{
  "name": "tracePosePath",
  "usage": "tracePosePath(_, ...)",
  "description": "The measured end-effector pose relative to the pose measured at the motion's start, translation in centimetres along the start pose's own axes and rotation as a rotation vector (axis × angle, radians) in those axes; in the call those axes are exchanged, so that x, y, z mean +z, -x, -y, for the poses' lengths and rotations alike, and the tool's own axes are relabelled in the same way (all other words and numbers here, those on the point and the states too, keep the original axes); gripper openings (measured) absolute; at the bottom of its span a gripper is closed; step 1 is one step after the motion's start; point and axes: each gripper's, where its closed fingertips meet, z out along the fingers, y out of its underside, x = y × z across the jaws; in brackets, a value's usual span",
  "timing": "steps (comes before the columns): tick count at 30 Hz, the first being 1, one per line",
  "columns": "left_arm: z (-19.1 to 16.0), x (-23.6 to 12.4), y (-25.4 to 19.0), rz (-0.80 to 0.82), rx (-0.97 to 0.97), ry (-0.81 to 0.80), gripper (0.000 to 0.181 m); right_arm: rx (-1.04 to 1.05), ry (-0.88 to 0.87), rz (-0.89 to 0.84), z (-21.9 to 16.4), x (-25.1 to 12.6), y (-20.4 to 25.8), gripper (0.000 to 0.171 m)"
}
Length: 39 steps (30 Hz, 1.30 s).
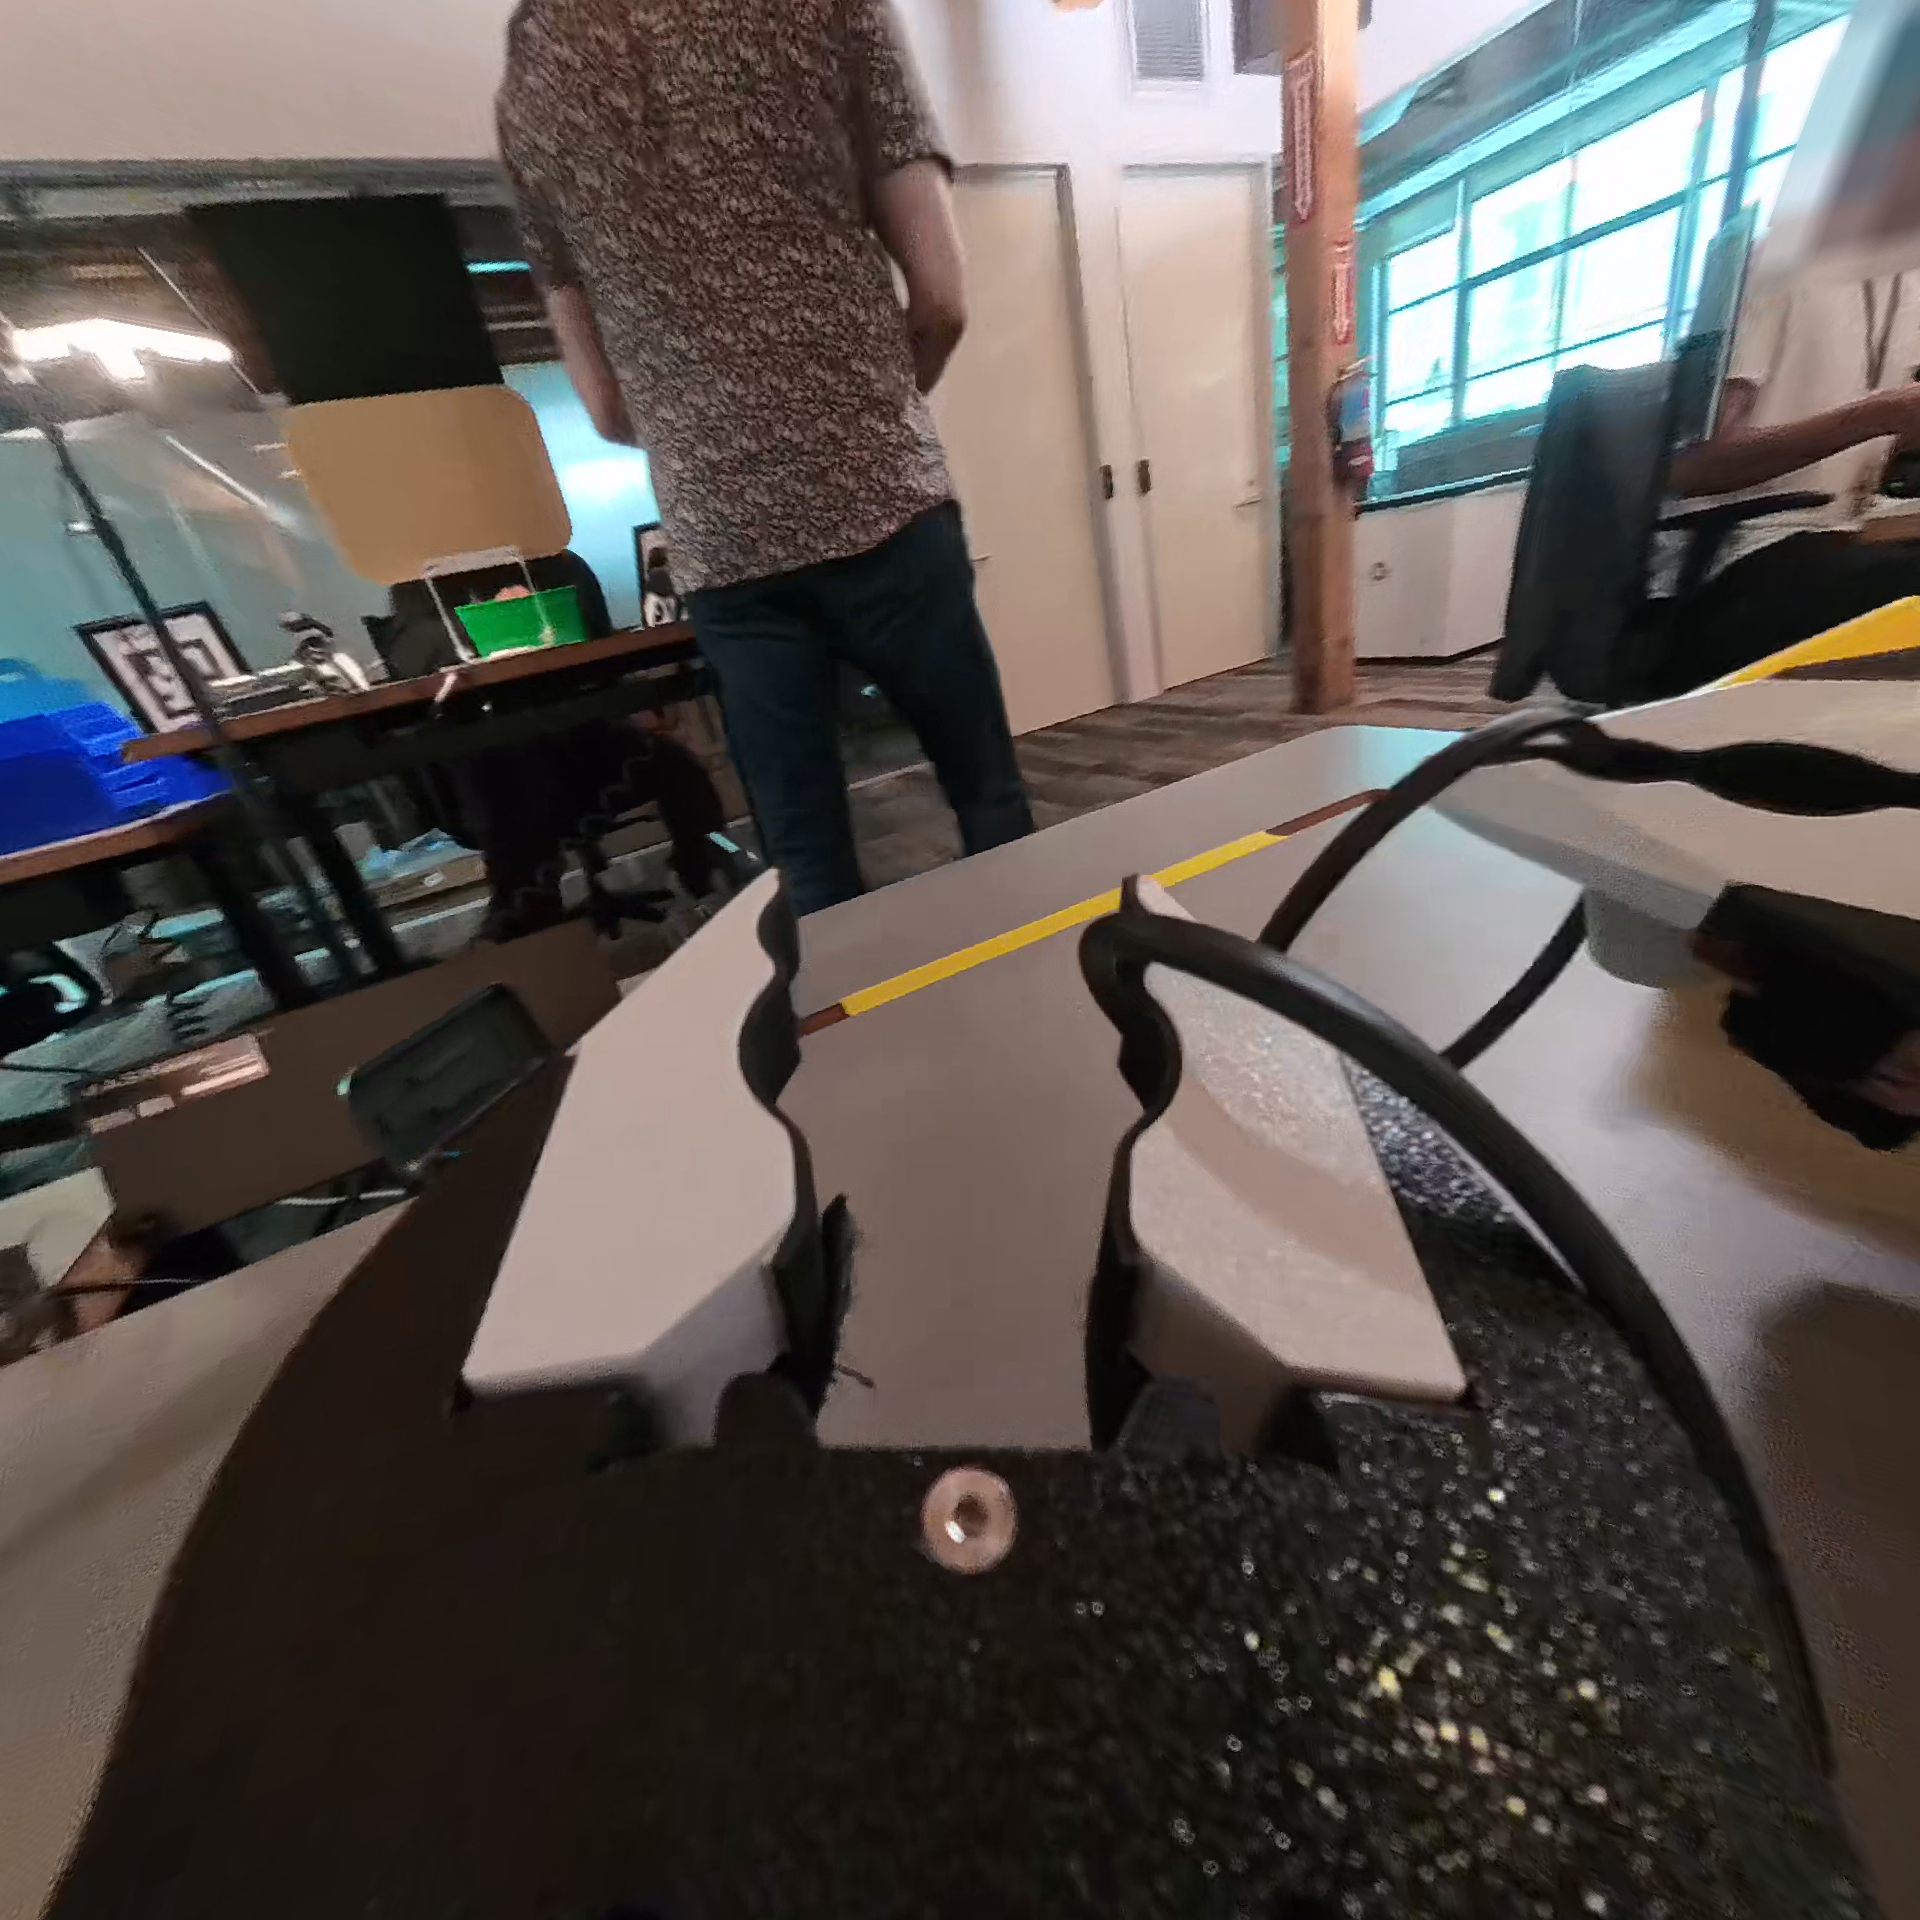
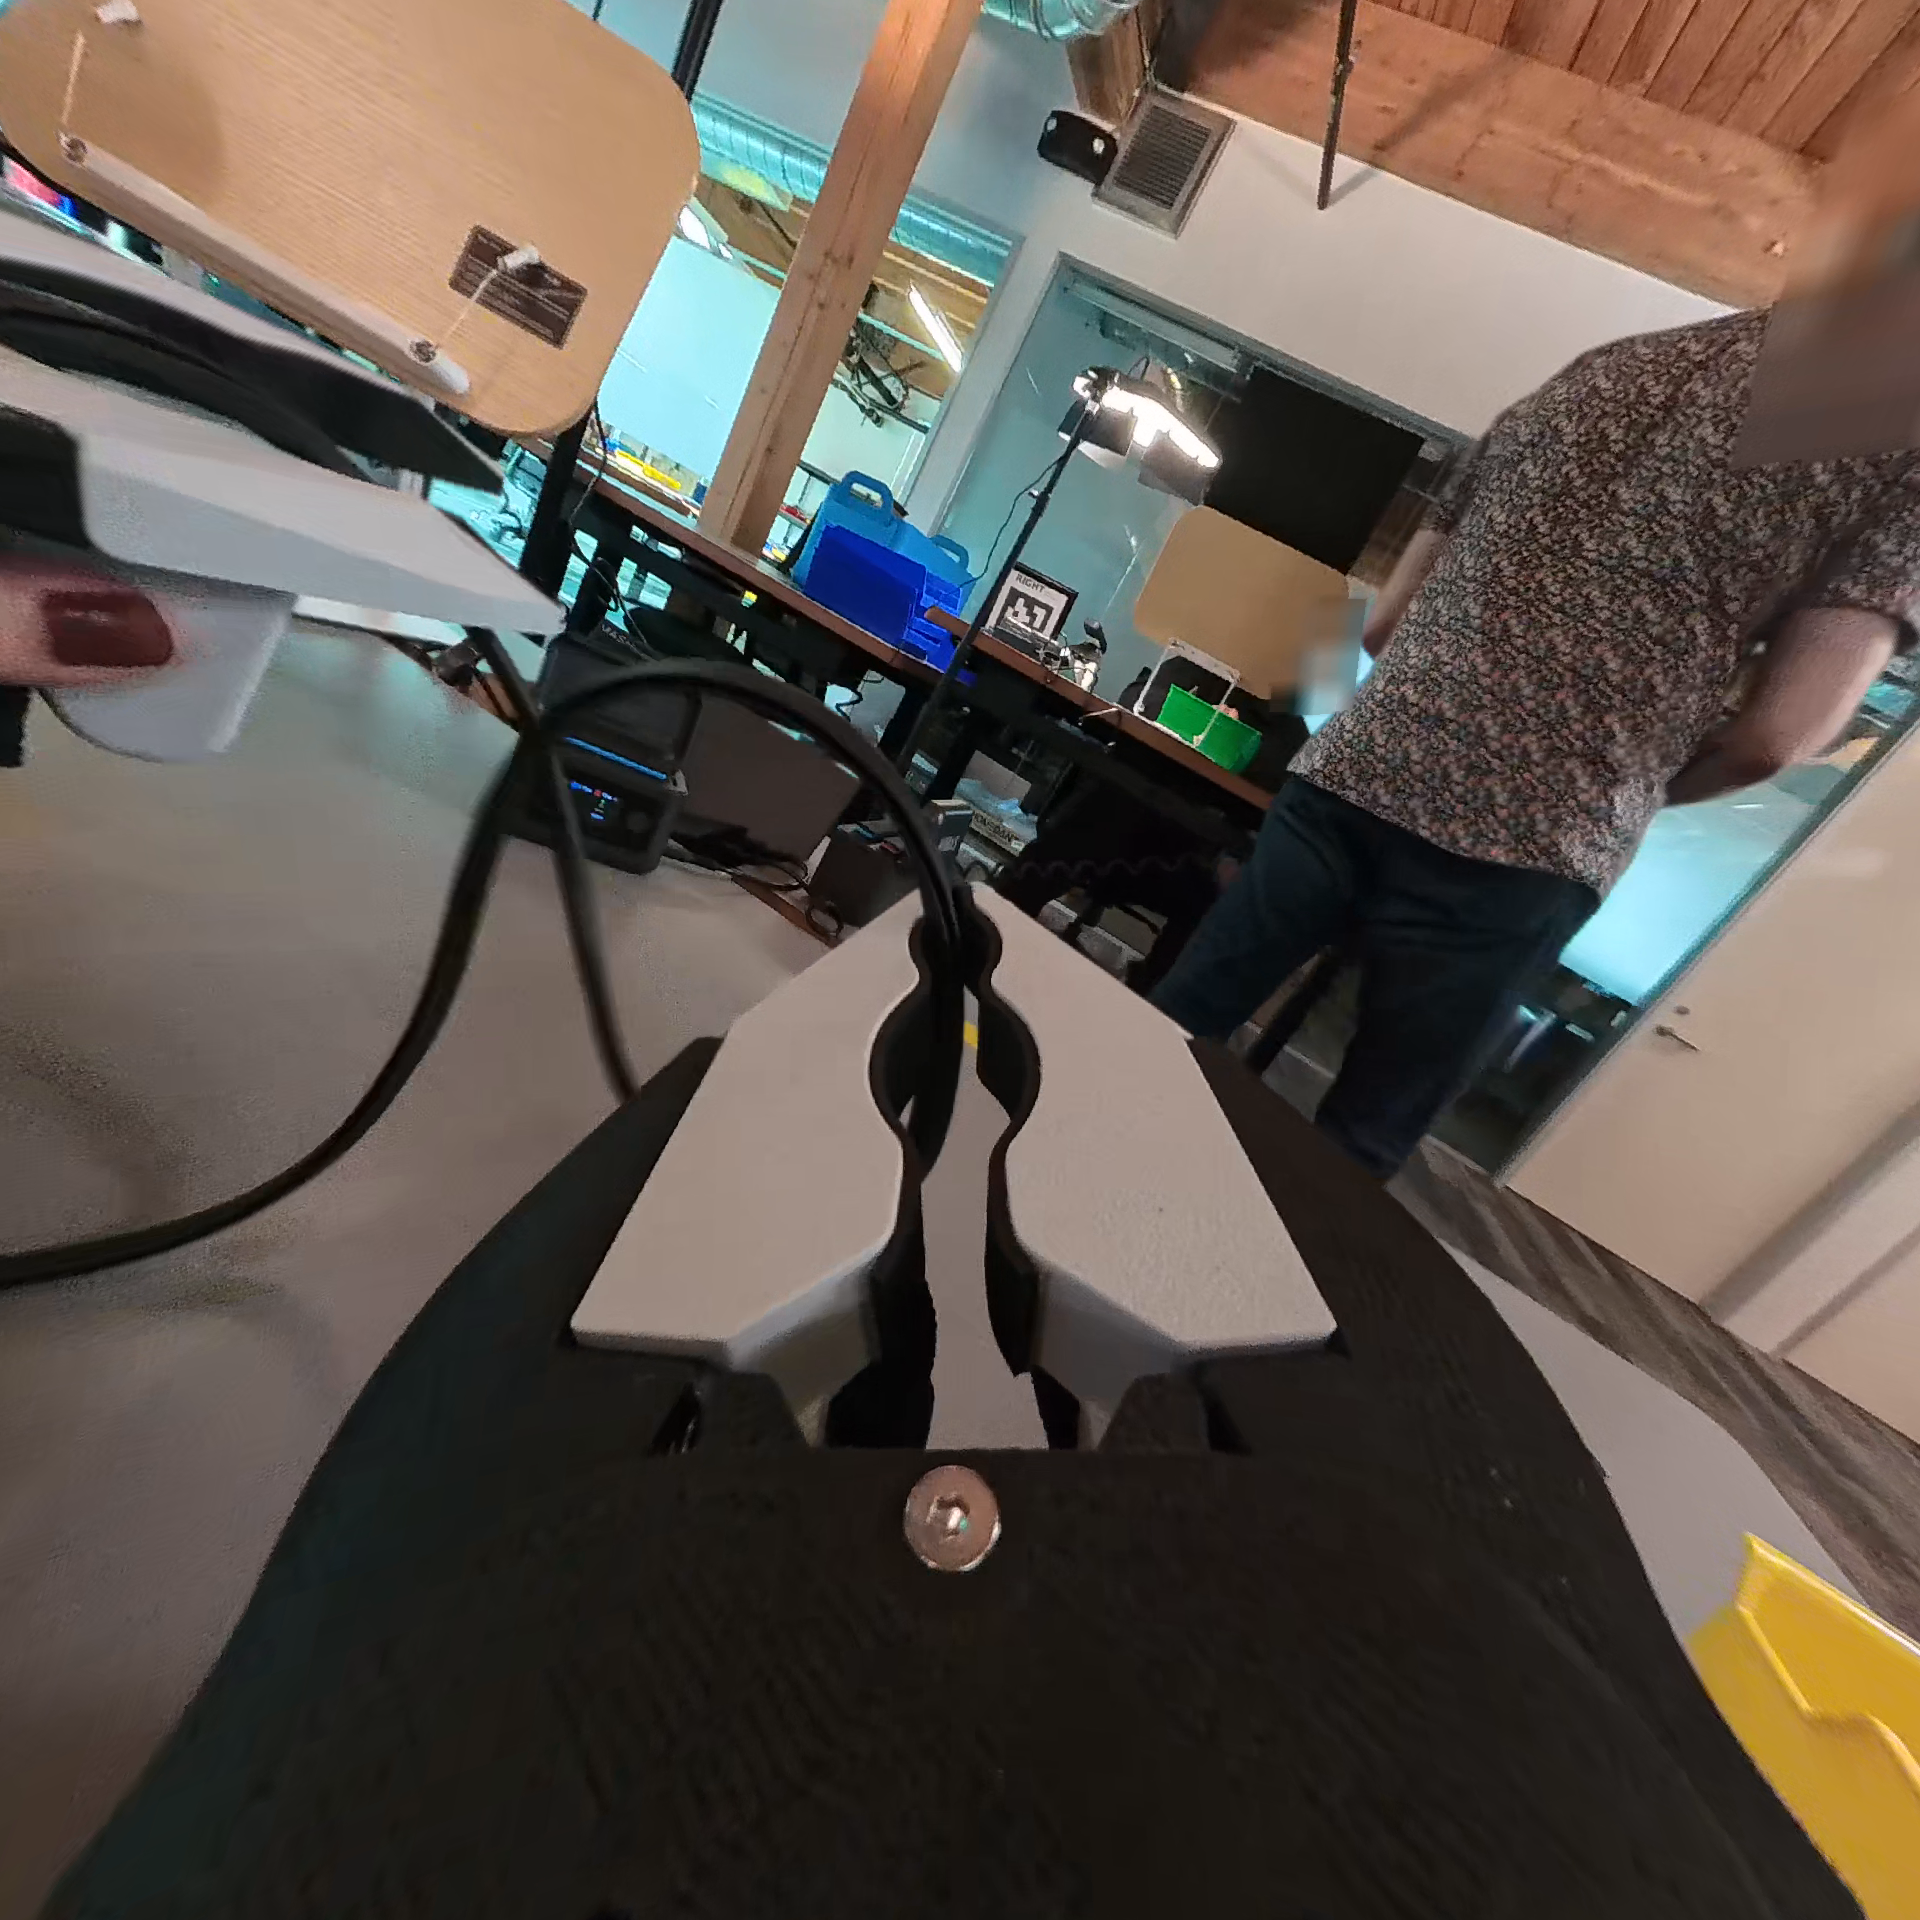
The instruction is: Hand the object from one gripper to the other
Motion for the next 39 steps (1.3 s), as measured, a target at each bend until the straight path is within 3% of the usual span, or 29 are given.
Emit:
tracePosePath(3,0.0,-0.2,0.7,0.061,0.033,0.010,0.055,0.008,0.026,-0.016,-0.5,0.1,-0.3,0.000)
tracePosePath(8,0.4,0.2,-4.5,-0.252,0.019,-0.027,0.061,0.024,-0.014,0.035,0.1,0.1,0.4,0.000)
tracePosePath(12,-1.3,0.7,-6.9,-0.310,0.171,0.054,0.055,-0.001,-0.102,0.169,1.5,-0.4,2.8,0.000)
tracePosePath(17,-2.4,0.9,-8.8,-0.355,0.271,0.094,0.023,-0.054,-0.155,0.255,2.5,-0.9,4.7,0.000)
tracePosePath(18,-2.4,0.9,-8.7,-0.344,0.266,0.095,0.005,-0.062,-0.160,0.252,2.5,-0.9,4.8,0.000)
tracePosePath(19,-2.2,1.0,-8.4,-0.328,0.246,0.086,0.003,-0.063,-0.166,0.245,2.5,-1.0,4.7,0.000)
tracePosePath(21,-1.7,1.3,-7.4,-0.259,0.164,0.073,0.002,-0.050,-0.170,0.226,2.5,-0.9,4.4,0.000)
tracePosePath(22,-1.8,1.5,-6.4,-0.205,0.117,0.088,0.002,-0.033,-0.176,0.214,2.6,-0.8,4.2,0.016)
tracePosePath(25,-2.2,1.7,-4.0,-0.085,-0.024,0.102,0.002,0.037,-0.198,0.190,3.0,-0.8,3.4,0.039)
tracePosePath(29,-3.2,1.2,-0.7,0.061,-0.135,0.141,0.001,0.145,-0.230,0.229,3.5,-1.1,3.4,0.051)
tracePosePath(33,-3.7,1.0,0.5,0.109,-0.185,0.161,0.001,0.277,-0.264,0.341,4.6,-1.5,4.5,0.064)
tracePosePath(35,-3.7,1.0,0.3,0.098,-0.182,0.158,0.001,0.307,-0.194,0.387,3.8,-0.9,5.7,0.073)
tracePosePath(39,-3.5,1.1,-0.1,0.087,-0.169,0.150,0.001,0.339,0.068,0.395,-0.1,0.7,7.3,0.073)
